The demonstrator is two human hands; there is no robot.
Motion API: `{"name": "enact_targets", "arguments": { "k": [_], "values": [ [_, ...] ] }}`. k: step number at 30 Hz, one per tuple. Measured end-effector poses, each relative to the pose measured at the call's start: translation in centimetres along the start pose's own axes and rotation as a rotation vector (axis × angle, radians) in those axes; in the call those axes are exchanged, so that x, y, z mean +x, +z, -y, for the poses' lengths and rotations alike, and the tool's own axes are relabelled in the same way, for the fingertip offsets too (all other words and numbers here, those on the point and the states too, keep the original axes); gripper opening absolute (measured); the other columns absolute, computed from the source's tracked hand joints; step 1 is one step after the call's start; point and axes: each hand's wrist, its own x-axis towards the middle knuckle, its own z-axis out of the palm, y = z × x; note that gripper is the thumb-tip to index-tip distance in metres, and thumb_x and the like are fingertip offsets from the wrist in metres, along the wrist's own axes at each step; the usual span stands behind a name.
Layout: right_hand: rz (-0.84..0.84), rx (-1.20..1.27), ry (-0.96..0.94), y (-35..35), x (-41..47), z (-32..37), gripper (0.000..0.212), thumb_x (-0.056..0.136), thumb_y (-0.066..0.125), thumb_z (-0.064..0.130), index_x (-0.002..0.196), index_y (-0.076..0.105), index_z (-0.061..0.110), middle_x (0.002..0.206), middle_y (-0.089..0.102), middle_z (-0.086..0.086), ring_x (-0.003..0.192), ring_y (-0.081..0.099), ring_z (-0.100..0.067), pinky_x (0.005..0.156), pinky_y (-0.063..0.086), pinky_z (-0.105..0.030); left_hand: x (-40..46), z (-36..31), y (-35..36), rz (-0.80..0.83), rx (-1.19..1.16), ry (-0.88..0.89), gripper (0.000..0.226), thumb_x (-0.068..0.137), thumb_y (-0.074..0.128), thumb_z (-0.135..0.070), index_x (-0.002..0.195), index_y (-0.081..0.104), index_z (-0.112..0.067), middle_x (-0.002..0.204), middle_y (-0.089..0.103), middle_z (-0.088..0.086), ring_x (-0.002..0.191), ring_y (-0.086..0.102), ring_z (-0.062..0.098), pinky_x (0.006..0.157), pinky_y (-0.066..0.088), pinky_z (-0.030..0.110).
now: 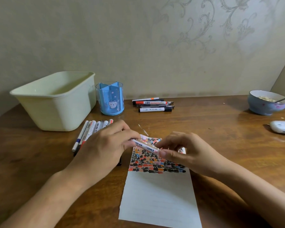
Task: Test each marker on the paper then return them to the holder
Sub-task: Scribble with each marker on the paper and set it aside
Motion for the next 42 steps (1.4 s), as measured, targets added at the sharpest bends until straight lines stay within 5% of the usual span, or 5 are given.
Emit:
{"name": "enact_targets", "arguments": {
  "k": [9,18,29,37,42],
  "values": [
    [-0.015,0.255,0.115,0.3,-0.1,0.5,0.027,0.087,0.065,0.04,0.097,0.069,0.016,0.072,0.068,0.0,0.063,0.064,-0.009,0.059,0.05,-0.025,-0.2,-0.9,0.5,-0.151,-0.19,-0.171,0.064,0.093,0.047,-0.054,0.148,0.015,-0.044,0.117,0.044,-0.019,0.094,0.057,0.003,0.065,0.048,0.009],
    [-0.013,0.65,0.152,1.2,-0.3,1.4,0.028,0.081,0.076,0.026,0.1,0.062,0.011,0.09,0.075,-0.015,0.08,0.074,-0.028,0.071,0.06,-0.033,-0.5,-2.6,1.4,0.158,-0.262,-0.033,0.048,0.09,0.043,-0.068,0.13,0.047,-0.043,0.113,0.051,-0.032,0.113,0.046,-0.012,0.086,0.039,0.005],
    [0.014,0.842,0.282,1.2,-0.3,2.5,0.034,0.097,0.057,0.035,0.099,0.076,0.007,0.099,0.076,-0.022,0.094,0.074,-0.036,0.082,0.061,-0.036,-0.6,-2.4,1.4,0.181,-0.336,-0.142,0.038,0.087,0.039,-0.063,0.116,0.05,-0.04,0.105,0.057,-0.027,0.107,0.051,-0.01,0.072,0.048,0.006],
    [0.129,0.759,0.19,0.6,-0.2,2.3,0.038,0.098,0.048,0.028,0.106,0.07,-0.002,0.105,0.075,-0.022,0.1,0.073,-0.039,0.089,0.059,-0.043,0.0,-2.1,0.5,0.318,-0.445,-0.122,0.022,0.097,0.045,-0.046,0.103,0.061,-0.031,0.088,0.065,-0.015,0.088,0.062,0.009,0.068,0.051,0.024],
    [0.015,0.822,0.161,-1.7,-0.8,1.8,0.029,0.09,0.052,0.022,0.092,0.078,0.008,0.096,0.074,-0.029,0.09,0.073,-0.043,0.077,0.061,-0.038,0.1,0.0,-1.6,0.331,-0.496,-0.204,0.041,0.094,0.035,-0.063,0.086,0.061,-0.033,0.075,0.061,-0.006,0.071,0.055,0.007,0.068,0.046,0.041]
  ]
}}
